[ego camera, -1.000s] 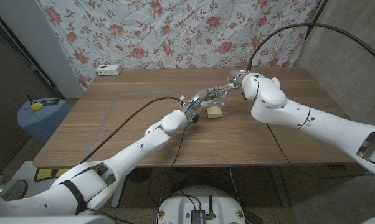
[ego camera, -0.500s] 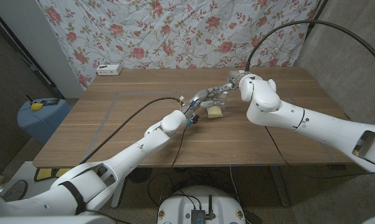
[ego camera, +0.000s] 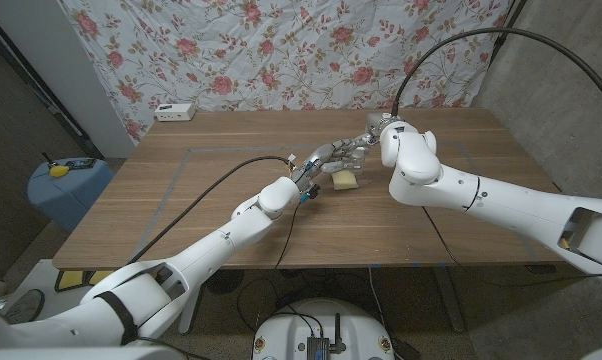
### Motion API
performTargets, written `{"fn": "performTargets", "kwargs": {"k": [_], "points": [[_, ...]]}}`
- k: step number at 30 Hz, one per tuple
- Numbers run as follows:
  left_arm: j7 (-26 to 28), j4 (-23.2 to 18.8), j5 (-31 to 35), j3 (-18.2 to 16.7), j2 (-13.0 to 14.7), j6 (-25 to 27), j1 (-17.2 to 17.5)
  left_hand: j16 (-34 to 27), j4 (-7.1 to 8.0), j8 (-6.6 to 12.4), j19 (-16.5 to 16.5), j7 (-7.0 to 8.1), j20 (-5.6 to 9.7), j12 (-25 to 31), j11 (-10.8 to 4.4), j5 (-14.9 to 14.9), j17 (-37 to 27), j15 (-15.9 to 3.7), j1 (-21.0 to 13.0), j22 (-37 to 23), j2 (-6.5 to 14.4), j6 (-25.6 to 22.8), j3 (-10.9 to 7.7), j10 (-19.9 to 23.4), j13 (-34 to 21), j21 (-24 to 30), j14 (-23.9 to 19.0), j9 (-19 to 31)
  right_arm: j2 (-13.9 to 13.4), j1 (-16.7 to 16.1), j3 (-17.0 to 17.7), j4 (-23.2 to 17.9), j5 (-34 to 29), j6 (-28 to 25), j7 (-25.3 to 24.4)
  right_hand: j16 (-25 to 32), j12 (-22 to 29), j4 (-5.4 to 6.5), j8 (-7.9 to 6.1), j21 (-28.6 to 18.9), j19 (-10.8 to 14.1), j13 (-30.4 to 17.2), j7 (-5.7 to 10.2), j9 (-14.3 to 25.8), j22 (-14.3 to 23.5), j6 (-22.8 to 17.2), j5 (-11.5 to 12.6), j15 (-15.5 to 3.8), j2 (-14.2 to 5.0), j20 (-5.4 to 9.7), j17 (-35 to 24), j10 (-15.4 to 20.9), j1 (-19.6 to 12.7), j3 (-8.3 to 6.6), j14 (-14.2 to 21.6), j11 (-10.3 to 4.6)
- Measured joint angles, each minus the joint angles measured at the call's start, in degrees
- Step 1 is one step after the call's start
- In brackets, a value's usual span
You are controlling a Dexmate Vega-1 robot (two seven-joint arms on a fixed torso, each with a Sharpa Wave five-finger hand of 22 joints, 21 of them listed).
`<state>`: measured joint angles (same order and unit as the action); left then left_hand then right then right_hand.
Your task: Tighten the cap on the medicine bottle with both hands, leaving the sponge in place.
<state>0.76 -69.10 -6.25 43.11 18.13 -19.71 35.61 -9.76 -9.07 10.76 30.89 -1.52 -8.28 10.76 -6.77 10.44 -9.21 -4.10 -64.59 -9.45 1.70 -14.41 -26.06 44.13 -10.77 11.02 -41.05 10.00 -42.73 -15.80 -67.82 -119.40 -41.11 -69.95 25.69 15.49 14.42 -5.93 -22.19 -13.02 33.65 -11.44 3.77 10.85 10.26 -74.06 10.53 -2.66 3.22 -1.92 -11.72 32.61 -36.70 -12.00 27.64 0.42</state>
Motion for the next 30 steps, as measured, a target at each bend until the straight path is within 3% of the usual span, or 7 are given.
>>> {"fn": "performTargets", "kwargs": {"k": [8, 12, 16, 19, 24, 30], "points": [[0.11, -0.24, 0.04, -0.05, 0.16, -0.08, 0.16, 0.0, 0.0, 0.0, 0.0, 0.0, 0.0, 0.29, -0.01, -0.03, -0.02, 0.0, 0.0, 0.0, 0.0, 0.0, 0.0, -0.03, -0.02, 0.0, 0.0, 0.0, 0.62, 1.66, -2.56, 0.54, -0.11, -2.17, -0.88, 0.0, 0.0, 0.64, -0.22, 0.0, 0.48, 0.0, 0.12, -0.2, 0.0, -2.11, 0.01, -0.01, 0.2, -0.13, 0.0, 1.19, 1.84, 0.64, 0.63, -0.41], [0.11, -0.28, 0.04, -0.07, 0.22, -0.13, 0.19, 0.0, 0.0, 0.0, 0.0, 0.21, 0.0, 0.3, -0.08, 0.18, -0.01, 0.0, -0.01, 0.0, 0.0, -0.21, 0.0, -0.1, -0.03, 0.0, 0.0, 0.0, 0.73, 2.43, -3.54, 0.64, 0.14, -3.14, -1.37, 0.0, 0.0, 1.45, -0.22, 0.0, 0.48, 0.0, 0.12, -0.2, 0.0, -2.11, 0.03, 0.0, 1.28, -0.13, 0.0, 1.2, 3.87, 1.53, 0.62, -0.41], [0.09, -0.29, 0.04, -0.09, 0.23, -0.25, 0.19, 0.0, 0.0, 0.0, 0.0, 0.21, 0.0, 0.3, -0.08, 0.18, -0.01, 0.04, -0.15, 0.0, 0.13, -0.21, 0.0, -0.12, -0.04, 0.0, 0.04, 0.0, 0.66, 3.45, -4.71, 0.59, 0.95, -3.88, -1.77, -0.15, -0.44, 1.91, 0.6, 0.0, 0.46, 0.0, -0.29, -0.2, 0.0, -1.66, 0.03, 0.0, 2.19, -0.15, 0.0, 1.16, 6.0, 2.59, 0.62, -0.38], [0.0, -0.28, 0.04, -0.1, 0.23, -0.32, 0.19, 0.0, 0.0, 0.0, -0.01, 0.21, 0.01, 0.3, -0.07, 0.18, -0.01, 0.32, -0.39, 0.0, -0.1, -0.21, 0.0, -0.12, -0.04, 0.0, 0.32, 0.0, 0.53, 4.03, -5.39, 0.36, 1.69, -4.55, -2.06, -0.68, -0.89, 2.37, 1.74, 0.39, -0.1, -0.01, -0.73, -0.2, 0.03, 0.06, 0.04, 0.05, 2.94, -0.71, 0.0, 0.42, 7.66, 3.32, 0.56, 0.36], [-0.15, -0.16, 0.01, -0.12, 0.23, -0.48, 0.17, 0.0, 0.0, 0.0, -0.21, 0.21, 0.22, 0.3, 0.0, 0.18, -0.01, 0.32, -0.44, 0.0, -0.15, -0.21, 0.0, -0.21, -0.05, 0.0, 0.32, 0.0, 0.01, 5.28, -6.52, -0.31, 3.77, -5.66, -2.34, -2.1, -2.53, 3.09, 4.71, 1.16, -2.1, -0.01, -1.61, -0.04, 0.17, 4.84, 0.82, 2.27, 3.61, -1.43, 0.0, -1.68, 10.92, 4.82, -1.66, 2.12], [-0.2, -0.16, -0.03, -0.14, 0.28, -0.52, 0.18, 0.0, 0.0, 0.0, -0.21, 0.2, 0.21, 0.29, 0.01, 0.18, -0.01, 0.32, -0.42, 0.0, -0.14, -0.2, 0.0, -0.22, -0.05, 0.0, 0.32, 0.0, -0.86, 7.62, -8.64, -1.26, 6.12, -6.67, -2.38, -3.33, -3.44, 3.97, 8.02, 1.59, -4.51, -0.01, -2.54, 0.46, 0.12, 11.42, 1.58, 3.22, 4.17, -1.4, -0.01, -5.0, 13.96, 6.18, -3.85, 2.52]]}}
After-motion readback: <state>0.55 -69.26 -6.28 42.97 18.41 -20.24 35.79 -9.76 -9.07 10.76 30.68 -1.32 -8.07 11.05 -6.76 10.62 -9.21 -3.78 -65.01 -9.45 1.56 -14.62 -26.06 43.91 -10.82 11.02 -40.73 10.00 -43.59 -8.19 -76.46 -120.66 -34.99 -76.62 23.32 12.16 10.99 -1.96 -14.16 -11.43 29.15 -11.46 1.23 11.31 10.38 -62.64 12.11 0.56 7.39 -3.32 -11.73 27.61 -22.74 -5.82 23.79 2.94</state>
